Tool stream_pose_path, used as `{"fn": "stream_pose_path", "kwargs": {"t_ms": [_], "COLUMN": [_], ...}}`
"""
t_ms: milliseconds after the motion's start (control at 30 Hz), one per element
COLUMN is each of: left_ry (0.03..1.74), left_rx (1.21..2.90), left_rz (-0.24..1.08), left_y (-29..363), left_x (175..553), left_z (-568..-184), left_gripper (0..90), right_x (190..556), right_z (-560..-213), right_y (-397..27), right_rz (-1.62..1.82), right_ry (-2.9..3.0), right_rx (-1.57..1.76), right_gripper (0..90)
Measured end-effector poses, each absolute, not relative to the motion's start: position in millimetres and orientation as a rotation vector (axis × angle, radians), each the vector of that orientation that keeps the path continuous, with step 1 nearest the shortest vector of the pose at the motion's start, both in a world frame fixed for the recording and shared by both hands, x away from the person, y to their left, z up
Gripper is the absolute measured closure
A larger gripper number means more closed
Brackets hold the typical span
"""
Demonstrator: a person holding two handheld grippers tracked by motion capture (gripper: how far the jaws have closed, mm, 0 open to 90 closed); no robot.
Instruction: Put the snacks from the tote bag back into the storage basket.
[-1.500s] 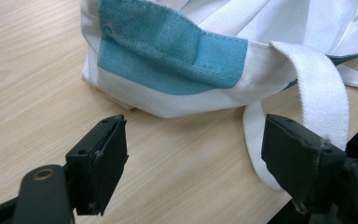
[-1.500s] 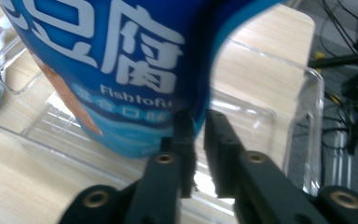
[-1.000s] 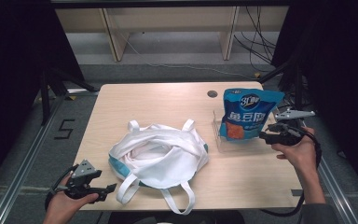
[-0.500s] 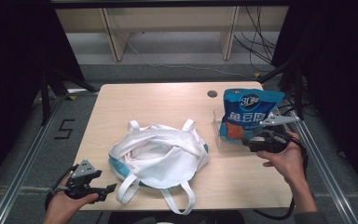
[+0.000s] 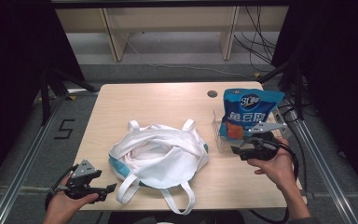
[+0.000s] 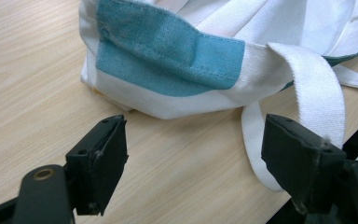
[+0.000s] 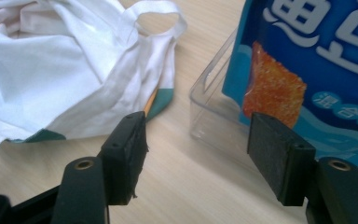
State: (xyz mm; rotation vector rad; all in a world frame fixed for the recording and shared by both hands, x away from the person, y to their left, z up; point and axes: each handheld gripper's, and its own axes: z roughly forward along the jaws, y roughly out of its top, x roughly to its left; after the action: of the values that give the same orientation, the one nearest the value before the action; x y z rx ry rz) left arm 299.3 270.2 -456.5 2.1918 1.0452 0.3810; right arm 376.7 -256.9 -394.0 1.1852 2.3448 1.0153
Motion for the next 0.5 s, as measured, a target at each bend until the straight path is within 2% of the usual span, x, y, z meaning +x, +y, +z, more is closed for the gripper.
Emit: {"fn": "stream_pose_path", "kwargs": {"t_ms": [500], "left_ry": [1.01], "left_rx": [2.218], "left_rz": [0.411], "left_y": [271.7], "left_x": [299.9], "left_z": [-455.4], "left_gripper": [22.0], "right_x": [365.0], "right_z": [-402.2], "right_y": [-238.8], "right_rz": [1.006], "right_ry": [2.406], "right_rx": [1.137], "right_gripper": [32.7]}}
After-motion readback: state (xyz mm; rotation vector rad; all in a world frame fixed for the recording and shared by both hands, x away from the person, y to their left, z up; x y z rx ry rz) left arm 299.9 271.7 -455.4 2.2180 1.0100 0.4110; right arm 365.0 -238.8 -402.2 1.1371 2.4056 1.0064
